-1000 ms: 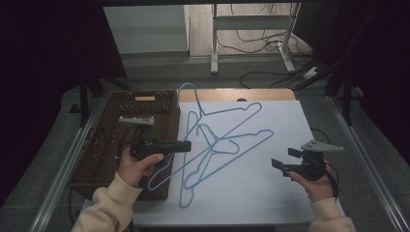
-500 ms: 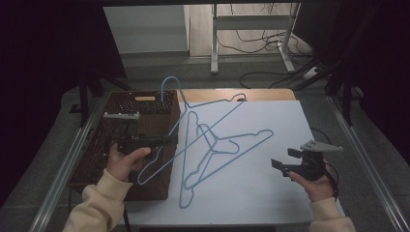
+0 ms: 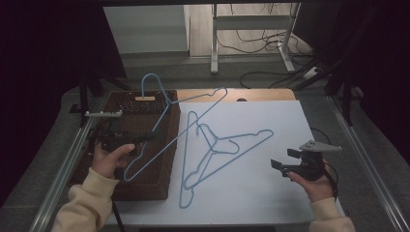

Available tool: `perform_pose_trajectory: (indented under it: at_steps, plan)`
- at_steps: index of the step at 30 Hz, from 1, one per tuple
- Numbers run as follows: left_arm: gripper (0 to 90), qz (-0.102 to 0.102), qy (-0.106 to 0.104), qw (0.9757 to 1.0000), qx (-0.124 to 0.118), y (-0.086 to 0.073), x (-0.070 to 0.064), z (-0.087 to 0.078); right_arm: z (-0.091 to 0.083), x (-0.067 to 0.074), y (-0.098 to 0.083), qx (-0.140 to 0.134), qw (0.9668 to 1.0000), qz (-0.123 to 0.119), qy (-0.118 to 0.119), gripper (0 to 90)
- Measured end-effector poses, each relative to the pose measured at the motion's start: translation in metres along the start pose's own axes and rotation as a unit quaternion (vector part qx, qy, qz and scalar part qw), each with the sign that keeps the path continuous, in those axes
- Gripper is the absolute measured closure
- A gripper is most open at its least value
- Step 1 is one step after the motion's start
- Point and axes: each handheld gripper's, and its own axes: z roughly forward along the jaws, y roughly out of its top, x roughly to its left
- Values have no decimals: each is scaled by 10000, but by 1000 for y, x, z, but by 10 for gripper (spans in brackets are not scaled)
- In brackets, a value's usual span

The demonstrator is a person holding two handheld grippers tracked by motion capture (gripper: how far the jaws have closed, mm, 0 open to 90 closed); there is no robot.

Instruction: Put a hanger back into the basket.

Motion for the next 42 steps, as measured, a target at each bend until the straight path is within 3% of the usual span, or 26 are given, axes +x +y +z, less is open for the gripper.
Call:
perform_pose_trajectory:
  at_steps: [28, 42]
  plan:
    - [862, -214, 424, 9987, -208, -14, 30, -46, 3, 1, -1, 99, 9999, -19, -20, 152]
    - [862, -280, 660, 9972, -229, -23, 52, -71, 4, 1, -1, 115, 9999, -11, -38, 152]
